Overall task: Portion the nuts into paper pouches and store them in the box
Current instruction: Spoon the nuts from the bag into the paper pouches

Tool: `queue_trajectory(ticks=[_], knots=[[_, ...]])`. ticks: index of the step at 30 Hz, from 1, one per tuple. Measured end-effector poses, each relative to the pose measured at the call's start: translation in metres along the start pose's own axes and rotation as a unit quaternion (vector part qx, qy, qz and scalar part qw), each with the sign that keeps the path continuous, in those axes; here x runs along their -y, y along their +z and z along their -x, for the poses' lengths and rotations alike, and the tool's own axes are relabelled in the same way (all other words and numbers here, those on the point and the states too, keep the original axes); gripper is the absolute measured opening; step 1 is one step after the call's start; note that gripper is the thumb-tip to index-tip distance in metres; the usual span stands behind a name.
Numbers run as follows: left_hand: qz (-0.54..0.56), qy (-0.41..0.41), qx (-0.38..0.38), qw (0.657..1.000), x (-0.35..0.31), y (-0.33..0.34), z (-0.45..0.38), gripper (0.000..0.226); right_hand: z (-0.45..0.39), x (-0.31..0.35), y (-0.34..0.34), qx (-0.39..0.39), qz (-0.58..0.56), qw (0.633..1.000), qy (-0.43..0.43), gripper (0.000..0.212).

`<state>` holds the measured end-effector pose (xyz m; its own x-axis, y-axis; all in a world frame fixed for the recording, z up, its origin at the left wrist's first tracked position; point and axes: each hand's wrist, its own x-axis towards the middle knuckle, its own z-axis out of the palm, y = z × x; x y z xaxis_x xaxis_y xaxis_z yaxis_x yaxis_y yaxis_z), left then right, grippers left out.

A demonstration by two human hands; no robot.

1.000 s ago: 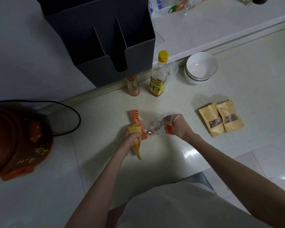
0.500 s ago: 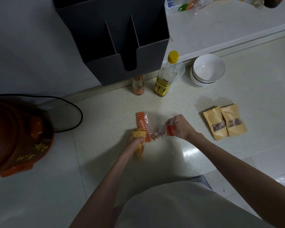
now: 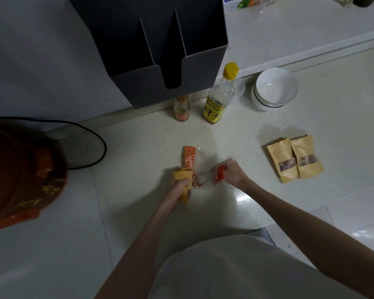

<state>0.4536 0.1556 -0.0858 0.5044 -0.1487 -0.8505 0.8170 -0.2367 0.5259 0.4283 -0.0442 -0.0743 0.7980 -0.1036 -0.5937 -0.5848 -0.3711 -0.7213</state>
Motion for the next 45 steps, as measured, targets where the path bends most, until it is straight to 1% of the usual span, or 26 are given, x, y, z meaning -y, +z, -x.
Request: queue_trajectory(ticks=[2, 4, 6, 8, 10, 13, 16, 18, 20, 23, 25, 27, 30, 34, 38, 40, 43, 45], knots=[[0.003, 0.009, 0.012, 1.000, 0.001, 0.000, 0.002, 0.017, 0.005, -0.004, 0.004, -0.016, -0.063, 0.997, 0.047, 0.021], [0.011, 0.019, 0.012, 1.000, -0.002, -0.001, 0.006, 0.011, 0.012, -0.004, 0.006, -0.018, -0.139, 0.989, 0.054, 0.020], [0.010, 0.026, 0.015, 0.999, -0.005, -0.002, 0.008, 0.012, 0.017, -0.005, 0.007, -0.019, -0.237, 0.969, 0.061, 0.025], [-0.002, 0.035, 0.028, 0.999, -0.006, -0.005, 0.007, 0.018, 0.019, -0.009, 0.007, -0.027, -0.303, 0.950, 0.070, 0.030], [-0.014, 0.041, 0.029, 0.999, -0.005, -0.010, 0.006, 0.017, 0.021, -0.013, 0.006, -0.032, -0.311, 0.947, 0.074, 0.028], [-0.029, 0.049, 0.023, 0.998, -0.004, -0.020, 0.006, 0.021, 0.020, -0.021, 0.000, -0.036, -0.281, 0.957, 0.061, 0.020], [-0.026, 0.064, 0.034, 0.997, -0.007, -0.023, 0.008, 0.022, 0.019, -0.022, -0.008, -0.013, -0.271, 0.961, 0.049, 0.013], [-0.031, 0.057, 0.029, 0.997, -0.008, -0.021, 0.009, 0.019, 0.018, -0.023, -0.012, -0.003, -0.311, 0.949, 0.060, 0.015], [-0.040, 0.066, 0.025, 0.997, -0.008, -0.022, 0.009, 0.017, 0.018, -0.023, -0.019, -0.012, -0.331, 0.941, 0.070, 0.022], [-0.039, 0.083, 0.028, 0.995, -0.008, -0.022, 0.009, 0.016, 0.020, -0.024, -0.031, -0.011, -0.303, 0.952, 0.051, 0.024], [-0.036, 0.070, 0.026, 0.997, -0.008, -0.018, 0.009, 0.025, 0.023, -0.020, -0.035, 0.004, -0.266, 0.963, 0.036, 0.024], [-0.042, 0.063, 0.039, 0.996, -0.009, -0.012, 0.006, 0.030, 0.023, -0.013, -0.033, 0.000, -0.222, 0.975, 0.021, 0.026], [-0.064, 0.037, 0.056, 0.996, -0.009, -0.010, 0.005, 0.030, 0.021, -0.004, -0.028, -0.033, -0.196, 0.980, 0.003, 0.025], [-0.084, 0.030, 0.040, 0.995, -0.004, -0.006, 0.006, 0.031, 0.024, -0.007, -0.029, -0.086, -0.162, 0.983, 0.009, 0.023], [-0.068, 0.030, 0.027, 0.997, -0.004, 0.001, 0.007, 0.035, 0.029, -0.010, -0.026, -0.133, -0.052, 0.989, -0.029, 0.015], [-0.064, 0.023, 0.036, 0.997, -0.003, 0.004, 0.009, 0.034, 0.030, -0.013, -0.025, -0.132, -0.025, 0.990, -0.041, 0.012], [-0.066, 0.010, 0.054, 0.996, -0.001, 0.005, 0.009, 0.033, 0.029, -0.018, -0.021, -0.112, 0.039, 0.992, -0.050, 0.015], [-0.064, 0.005, 0.061, 0.996, 0.000, 0.008, 0.007, 0.027, 0.026, -0.018, -0.017, -0.118, 0.022, 0.992, -0.042, 0.017]])
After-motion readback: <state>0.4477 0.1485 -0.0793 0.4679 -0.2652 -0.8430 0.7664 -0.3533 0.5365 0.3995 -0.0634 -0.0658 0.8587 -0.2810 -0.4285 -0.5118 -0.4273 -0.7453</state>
